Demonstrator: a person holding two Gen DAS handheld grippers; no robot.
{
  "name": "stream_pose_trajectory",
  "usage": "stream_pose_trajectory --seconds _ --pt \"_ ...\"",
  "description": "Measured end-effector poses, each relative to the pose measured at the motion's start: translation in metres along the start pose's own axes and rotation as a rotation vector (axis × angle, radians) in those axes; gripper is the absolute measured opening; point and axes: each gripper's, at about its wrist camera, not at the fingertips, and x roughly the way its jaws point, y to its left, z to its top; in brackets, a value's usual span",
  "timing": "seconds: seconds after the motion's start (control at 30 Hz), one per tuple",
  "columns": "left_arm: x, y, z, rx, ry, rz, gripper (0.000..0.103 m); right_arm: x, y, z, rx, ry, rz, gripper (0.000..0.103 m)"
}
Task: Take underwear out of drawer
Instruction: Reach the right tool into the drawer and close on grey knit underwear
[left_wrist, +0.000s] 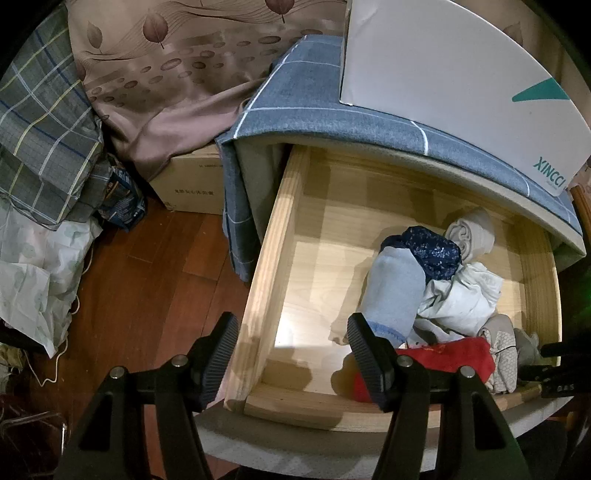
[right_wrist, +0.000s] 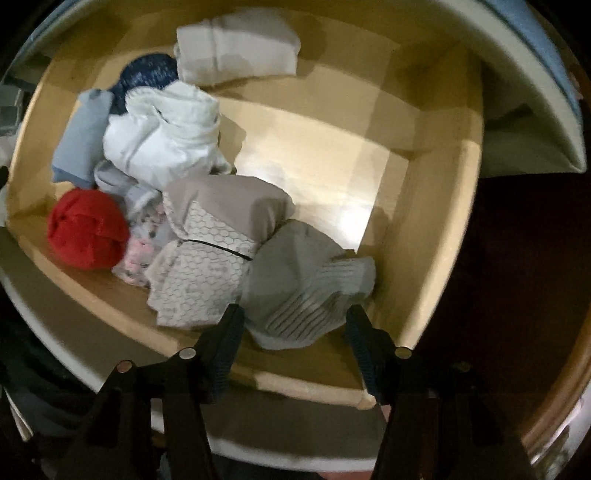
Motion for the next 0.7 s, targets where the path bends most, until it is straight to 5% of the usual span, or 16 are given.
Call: stream_pose_trajectory --seconds 0.53,0.7 --pt "0.004 -0.005 -0.002 0.016 0.013 0.015 0.063 0.033 0.006 0.013 -0.027 0.013 -0.019 0.063" --pt "0.007 -0.007 -0.002 0.036 0.032 0.021 0.063 0.036 0.007 0.001 -0.02 -0.015 -0.029 0.056"
